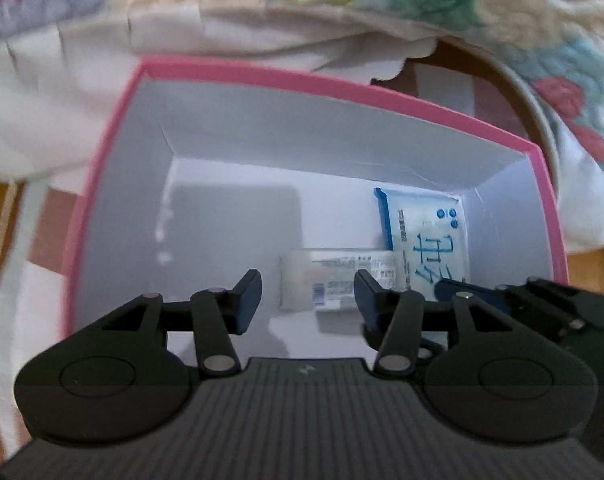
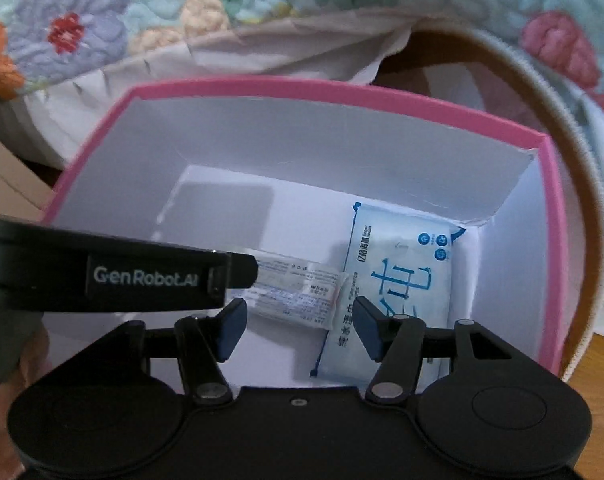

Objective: Organize objects
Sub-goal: 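Carry the white box into the pink box beside the wipes and release, then move the left tool back and grasp the white-orange package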

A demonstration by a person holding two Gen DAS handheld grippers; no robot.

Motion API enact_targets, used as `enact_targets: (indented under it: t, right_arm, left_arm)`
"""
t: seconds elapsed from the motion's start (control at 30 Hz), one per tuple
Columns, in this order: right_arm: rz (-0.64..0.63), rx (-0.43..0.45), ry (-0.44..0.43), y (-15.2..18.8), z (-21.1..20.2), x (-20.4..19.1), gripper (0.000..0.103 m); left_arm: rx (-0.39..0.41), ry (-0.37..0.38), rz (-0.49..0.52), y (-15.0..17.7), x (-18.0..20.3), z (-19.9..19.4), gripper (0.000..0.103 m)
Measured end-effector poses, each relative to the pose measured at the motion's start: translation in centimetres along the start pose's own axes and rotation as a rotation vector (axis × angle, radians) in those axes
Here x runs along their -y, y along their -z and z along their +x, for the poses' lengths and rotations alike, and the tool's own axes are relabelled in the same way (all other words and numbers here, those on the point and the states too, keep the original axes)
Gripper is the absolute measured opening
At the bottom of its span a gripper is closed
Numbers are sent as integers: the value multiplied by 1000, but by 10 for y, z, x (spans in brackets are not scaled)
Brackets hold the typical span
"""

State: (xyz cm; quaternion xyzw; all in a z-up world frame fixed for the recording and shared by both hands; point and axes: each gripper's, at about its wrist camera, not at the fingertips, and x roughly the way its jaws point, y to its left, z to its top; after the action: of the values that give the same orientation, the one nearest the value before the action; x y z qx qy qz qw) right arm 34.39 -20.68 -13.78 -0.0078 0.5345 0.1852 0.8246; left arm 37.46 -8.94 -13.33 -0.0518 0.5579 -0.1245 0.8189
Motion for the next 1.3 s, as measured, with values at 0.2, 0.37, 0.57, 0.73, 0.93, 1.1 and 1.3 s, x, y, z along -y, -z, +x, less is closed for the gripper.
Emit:
enact_targets:
  t: [0.2, 0.37, 0.57, 0.73, 0.93, 1.1, 1.3]
  right_arm:
    - [4, 47, -101, 18, -49, -4, 64]
    - [-22, 79, -111, 36, -83, -16, 66]
    - [-4, 83, -99, 48, -127, -25, 67]
    - [-46, 108, -75, 53, -169, -38, 67]
    - [-112, 118, -62, 73, -219, -63, 69]
    - [-191, 106, -75, 101, -248, -91, 70]
    - [-252, 67, -114, 140, -260, -119, 71]
  left_arm:
    - [-12, 24, 81, 20, 0, -49, 56]
    - [-7, -18, 166, 37, 9, -86, 58]
    - [-11, -1, 186, 50, 16, -137, 59]
    - [18, -13, 216, 66, 18, -188, 59]
    - [34, -19, 246, 92, 12, -239, 60]
    - [0, -20, 278, 121, 7, -262, 60]
    - [-17, -4, 323, 159, 7, -273, 60]
